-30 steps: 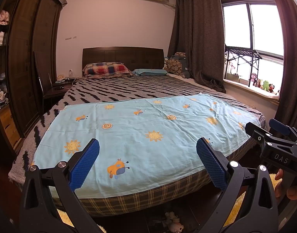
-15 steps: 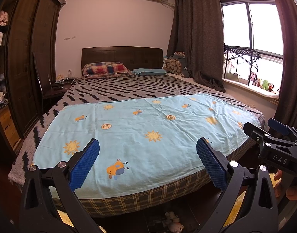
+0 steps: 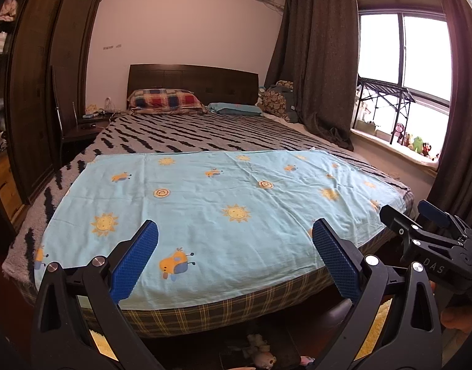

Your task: Collect trash

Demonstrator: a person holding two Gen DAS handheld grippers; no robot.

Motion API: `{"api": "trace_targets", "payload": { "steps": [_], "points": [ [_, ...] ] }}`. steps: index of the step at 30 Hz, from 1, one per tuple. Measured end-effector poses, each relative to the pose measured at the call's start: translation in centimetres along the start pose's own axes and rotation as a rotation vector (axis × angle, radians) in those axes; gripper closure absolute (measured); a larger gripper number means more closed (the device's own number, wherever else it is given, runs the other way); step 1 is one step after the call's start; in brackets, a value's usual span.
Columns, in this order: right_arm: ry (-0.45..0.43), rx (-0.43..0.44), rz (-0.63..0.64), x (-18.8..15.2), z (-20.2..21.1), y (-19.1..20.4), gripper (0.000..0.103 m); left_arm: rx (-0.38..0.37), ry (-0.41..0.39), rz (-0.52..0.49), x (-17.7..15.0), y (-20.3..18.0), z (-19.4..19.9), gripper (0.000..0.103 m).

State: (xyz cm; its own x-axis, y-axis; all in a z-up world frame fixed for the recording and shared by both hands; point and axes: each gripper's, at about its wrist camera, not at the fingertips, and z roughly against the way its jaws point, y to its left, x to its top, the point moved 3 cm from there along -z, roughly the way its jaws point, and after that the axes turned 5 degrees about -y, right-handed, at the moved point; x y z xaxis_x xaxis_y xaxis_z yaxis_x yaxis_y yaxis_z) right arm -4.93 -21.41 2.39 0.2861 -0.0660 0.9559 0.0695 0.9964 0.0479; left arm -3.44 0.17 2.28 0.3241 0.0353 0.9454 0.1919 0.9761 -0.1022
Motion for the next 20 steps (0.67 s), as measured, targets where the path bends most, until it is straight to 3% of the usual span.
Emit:
{"api": "trace_targets", "payload": {
  "steps": [7, 20],
  "points": [
    [0.009, 0.005, 0.004, -0.04, -0.37, -0.15, 0.003, 0.003, -0.049, -0.049, 0.39, -0.57, 0.58, 0.008],
    [0.020, 0.008, 0.006, 0.02, -0.82, -0.05, 0.003, 0.006, -0.013, -0.045, 0.34, -0.39, 0.04, 0.008]
  ]
}}
